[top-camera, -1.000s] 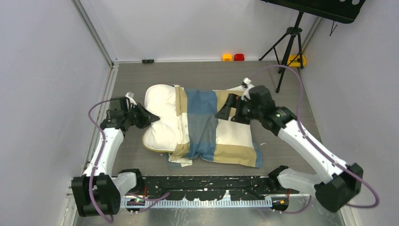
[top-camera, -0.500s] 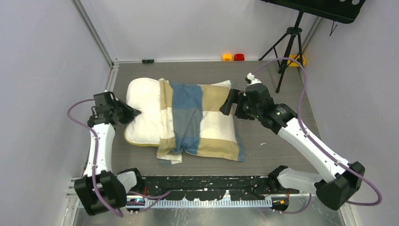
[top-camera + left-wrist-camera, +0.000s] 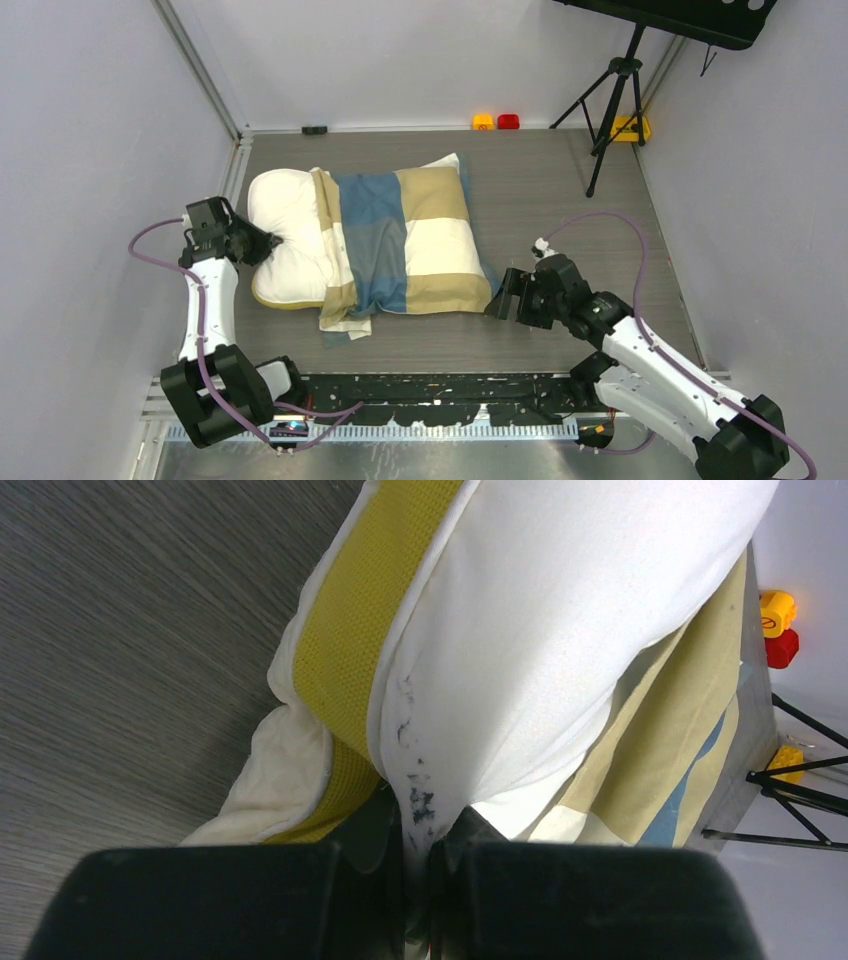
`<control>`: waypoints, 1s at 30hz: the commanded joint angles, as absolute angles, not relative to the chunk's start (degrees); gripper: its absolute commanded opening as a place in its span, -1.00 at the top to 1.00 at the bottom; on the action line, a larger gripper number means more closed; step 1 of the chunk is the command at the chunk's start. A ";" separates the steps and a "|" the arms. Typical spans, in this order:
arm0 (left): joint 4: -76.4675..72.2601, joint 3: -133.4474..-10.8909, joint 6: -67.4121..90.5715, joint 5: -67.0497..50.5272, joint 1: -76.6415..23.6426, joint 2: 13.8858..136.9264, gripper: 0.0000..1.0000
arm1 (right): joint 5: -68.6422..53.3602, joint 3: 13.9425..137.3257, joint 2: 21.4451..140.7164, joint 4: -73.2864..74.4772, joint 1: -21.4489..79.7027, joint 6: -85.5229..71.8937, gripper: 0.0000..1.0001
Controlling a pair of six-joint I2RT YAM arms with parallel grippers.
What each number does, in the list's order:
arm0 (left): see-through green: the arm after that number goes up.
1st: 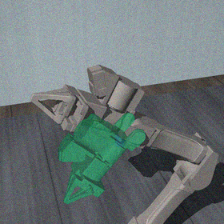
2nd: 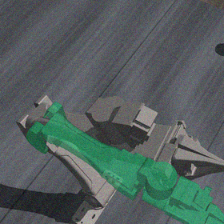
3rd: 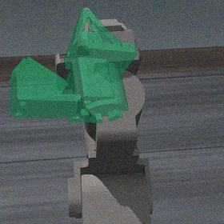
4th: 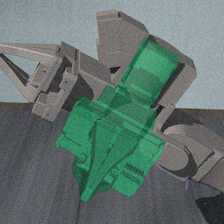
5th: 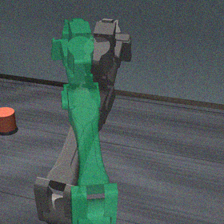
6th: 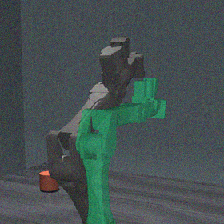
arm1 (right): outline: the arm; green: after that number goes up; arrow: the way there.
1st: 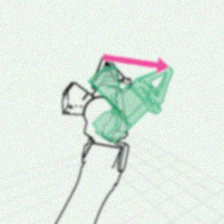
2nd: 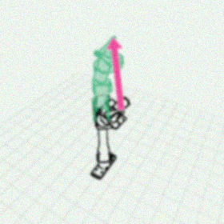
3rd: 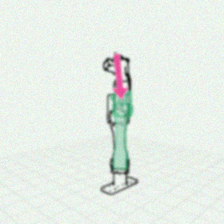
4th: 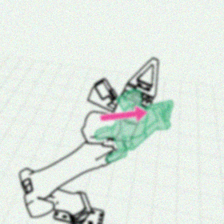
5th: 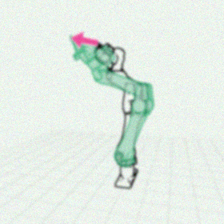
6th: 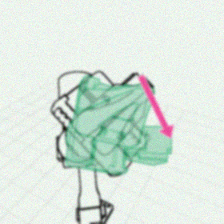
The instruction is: Remove the pillowcase from the pillow
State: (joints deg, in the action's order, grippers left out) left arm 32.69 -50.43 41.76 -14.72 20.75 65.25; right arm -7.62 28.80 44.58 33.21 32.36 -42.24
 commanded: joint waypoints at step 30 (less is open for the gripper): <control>29.09 -55.11 38.35 -21.50 20.80 68.21 1.00 | -9.48 34.09 70.81 6.91 36.79 -26.16 0.39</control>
State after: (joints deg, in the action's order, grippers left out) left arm 32.82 -52.27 38.50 -18.61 20.75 68.66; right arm -8.67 31.31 70.98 9.65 36.49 -27.62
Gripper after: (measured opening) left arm 0.060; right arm 0.489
